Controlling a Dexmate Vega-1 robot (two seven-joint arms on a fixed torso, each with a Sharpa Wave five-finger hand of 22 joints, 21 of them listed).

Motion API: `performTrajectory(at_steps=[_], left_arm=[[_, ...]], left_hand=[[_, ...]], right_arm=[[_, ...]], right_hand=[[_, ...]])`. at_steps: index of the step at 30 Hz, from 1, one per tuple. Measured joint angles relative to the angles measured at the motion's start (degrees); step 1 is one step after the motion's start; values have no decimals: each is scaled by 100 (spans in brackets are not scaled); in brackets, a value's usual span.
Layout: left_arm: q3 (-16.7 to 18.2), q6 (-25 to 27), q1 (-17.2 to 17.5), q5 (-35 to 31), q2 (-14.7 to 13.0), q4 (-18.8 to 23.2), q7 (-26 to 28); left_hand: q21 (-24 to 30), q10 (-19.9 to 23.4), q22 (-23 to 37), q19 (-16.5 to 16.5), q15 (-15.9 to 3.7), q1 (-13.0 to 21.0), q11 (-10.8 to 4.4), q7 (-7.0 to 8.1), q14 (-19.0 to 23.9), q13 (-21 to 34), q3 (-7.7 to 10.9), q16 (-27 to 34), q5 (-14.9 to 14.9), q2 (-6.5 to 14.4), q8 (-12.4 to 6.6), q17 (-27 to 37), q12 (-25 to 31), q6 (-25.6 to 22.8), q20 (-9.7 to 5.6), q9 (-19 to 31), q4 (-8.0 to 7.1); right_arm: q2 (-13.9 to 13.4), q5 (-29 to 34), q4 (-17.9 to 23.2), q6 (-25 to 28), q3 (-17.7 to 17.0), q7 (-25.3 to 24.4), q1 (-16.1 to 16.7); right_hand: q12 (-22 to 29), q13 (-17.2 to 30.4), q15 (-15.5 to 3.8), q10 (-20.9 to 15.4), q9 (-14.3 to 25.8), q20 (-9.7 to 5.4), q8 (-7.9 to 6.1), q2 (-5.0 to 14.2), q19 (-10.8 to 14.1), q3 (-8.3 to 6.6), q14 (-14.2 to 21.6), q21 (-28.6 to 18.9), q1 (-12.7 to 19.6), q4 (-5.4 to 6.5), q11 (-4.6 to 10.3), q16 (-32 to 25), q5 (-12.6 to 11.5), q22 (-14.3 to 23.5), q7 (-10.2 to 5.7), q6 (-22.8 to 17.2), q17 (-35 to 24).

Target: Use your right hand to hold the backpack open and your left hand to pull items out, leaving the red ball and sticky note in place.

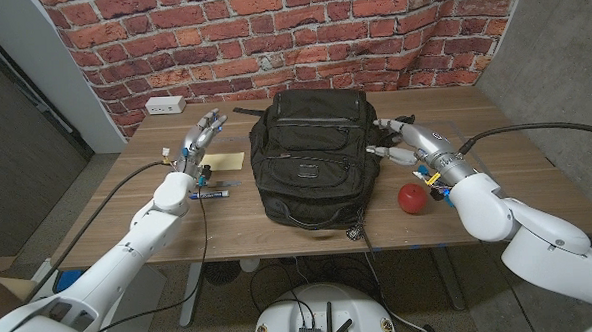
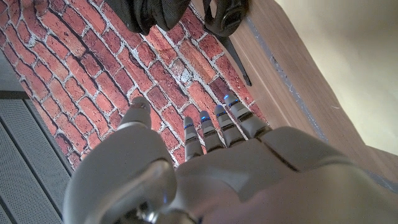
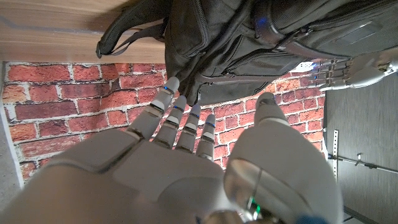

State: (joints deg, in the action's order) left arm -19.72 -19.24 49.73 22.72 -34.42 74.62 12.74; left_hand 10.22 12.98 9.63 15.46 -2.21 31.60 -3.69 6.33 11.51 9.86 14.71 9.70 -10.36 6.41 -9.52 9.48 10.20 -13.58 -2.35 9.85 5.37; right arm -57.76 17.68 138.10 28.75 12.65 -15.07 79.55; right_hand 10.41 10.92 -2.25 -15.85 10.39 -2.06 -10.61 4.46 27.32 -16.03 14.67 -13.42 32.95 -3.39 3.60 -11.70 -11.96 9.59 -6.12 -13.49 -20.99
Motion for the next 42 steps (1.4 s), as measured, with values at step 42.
performTrajectory(at_steps=[42], left_arm=[[-214, -356, -429, 74, 684, -735, 16]], left_hand=[[0, -29, 0, -61, -14, -151, -30, 0, -48, 2, 48, 0, 0, 152, -45, -1, 0, 0, -1, 2, -47]], right_arm=[[648, -976, -1662, -1355, 136, -337, -1109]], right_hand=[[0, 2, -11, 125, 2, -52, 0, 128, 10, 123, -157, 157, -520, 147, -186, 0, 34, 2, 176, 54, 74]])
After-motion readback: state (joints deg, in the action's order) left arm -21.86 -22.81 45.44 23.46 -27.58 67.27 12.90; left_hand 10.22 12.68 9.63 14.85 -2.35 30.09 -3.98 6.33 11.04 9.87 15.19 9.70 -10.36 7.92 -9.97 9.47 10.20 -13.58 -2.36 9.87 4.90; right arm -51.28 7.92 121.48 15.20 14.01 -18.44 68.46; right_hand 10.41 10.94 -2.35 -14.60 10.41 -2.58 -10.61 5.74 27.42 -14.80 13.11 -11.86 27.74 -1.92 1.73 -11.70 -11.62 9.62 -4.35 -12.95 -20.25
